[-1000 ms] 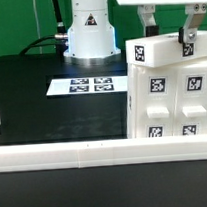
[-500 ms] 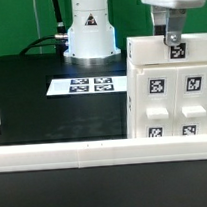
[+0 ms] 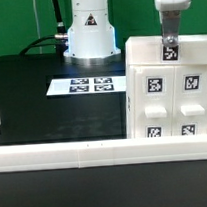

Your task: Assemble cabinet

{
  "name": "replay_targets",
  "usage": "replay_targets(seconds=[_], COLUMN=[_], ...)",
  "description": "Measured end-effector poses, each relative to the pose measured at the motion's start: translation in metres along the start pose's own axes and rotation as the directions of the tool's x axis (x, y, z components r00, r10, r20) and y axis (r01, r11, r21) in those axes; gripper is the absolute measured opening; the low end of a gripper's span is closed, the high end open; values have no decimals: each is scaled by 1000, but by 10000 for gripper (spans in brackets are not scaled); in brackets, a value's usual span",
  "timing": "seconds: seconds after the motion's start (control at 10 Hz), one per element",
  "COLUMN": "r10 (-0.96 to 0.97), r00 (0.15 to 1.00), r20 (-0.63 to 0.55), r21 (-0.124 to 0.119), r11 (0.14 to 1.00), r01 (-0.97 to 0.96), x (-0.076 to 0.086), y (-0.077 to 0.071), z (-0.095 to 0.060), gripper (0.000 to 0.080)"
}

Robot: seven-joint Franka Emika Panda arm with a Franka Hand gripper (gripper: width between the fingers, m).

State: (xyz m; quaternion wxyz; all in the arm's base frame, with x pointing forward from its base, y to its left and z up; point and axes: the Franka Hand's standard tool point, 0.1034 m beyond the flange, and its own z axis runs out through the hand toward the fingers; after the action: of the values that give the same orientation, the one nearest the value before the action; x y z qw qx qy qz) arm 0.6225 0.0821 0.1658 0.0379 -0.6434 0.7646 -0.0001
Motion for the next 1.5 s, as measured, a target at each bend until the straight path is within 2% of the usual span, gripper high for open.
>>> replay_targets(seconds=[0.1,0.3,0.5,0.8,0.9,1.1,1.2,1.4,1.5], r10=[4,-16,-17,-126,-280,-458,-573,-671,-739], r00=[1000,1000,999,991,960,888,819,741,673], r20=[14,26,38,36,31,26,24,20,17], r21=[3,10,10,12,13,24,26,28,30], r11=[1000,1000,1000,992,960,889,819,741,674], r01=[-4,16,17,126,279,458,573,671,739], x=[-4,-11,-16,-16,-16,-18,-18,-17,-17], y=[0,-2,-2,-2,-3,-7,-8,-8,-8], z=[-2,-6,-7,-5,-6,-8,-7,-6,-6], gripper=[778,795,798,797,797,797,797,797,797])
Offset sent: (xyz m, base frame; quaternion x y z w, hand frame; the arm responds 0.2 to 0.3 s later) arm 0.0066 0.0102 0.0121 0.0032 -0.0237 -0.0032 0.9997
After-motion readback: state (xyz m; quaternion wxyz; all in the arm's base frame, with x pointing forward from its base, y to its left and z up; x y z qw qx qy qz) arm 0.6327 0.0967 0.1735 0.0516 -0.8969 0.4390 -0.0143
